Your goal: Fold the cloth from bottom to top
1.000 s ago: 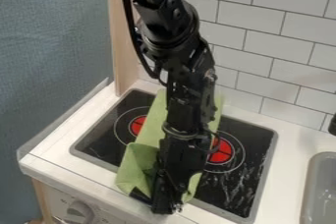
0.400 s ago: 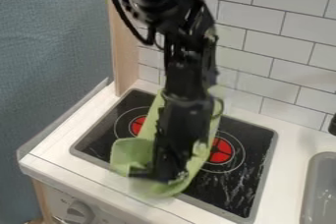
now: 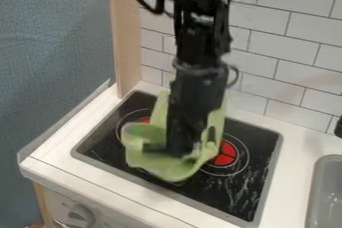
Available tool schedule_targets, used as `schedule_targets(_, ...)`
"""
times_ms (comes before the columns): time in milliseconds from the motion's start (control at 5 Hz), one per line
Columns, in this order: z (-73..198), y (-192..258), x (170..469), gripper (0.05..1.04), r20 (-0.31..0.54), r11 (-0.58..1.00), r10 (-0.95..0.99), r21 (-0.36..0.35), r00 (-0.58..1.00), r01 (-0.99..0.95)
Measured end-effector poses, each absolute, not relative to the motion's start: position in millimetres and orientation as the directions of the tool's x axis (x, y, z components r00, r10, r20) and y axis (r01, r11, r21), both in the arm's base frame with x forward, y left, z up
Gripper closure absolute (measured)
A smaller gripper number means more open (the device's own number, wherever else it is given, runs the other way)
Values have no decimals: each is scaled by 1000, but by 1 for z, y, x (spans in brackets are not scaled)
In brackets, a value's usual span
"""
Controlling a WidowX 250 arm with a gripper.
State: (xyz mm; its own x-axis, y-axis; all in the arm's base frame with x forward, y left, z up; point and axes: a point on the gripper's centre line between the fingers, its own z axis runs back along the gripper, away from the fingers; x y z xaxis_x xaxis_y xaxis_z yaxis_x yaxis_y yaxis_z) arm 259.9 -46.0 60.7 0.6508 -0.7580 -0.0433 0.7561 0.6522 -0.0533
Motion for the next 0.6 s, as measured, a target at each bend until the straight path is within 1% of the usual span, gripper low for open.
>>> schedule_targets(200,81,-34,285,1033,22,686,-727,-22,686,728)
schedule_targets(600,70,-27,330,1033,13,706,-707,-38,707,707)
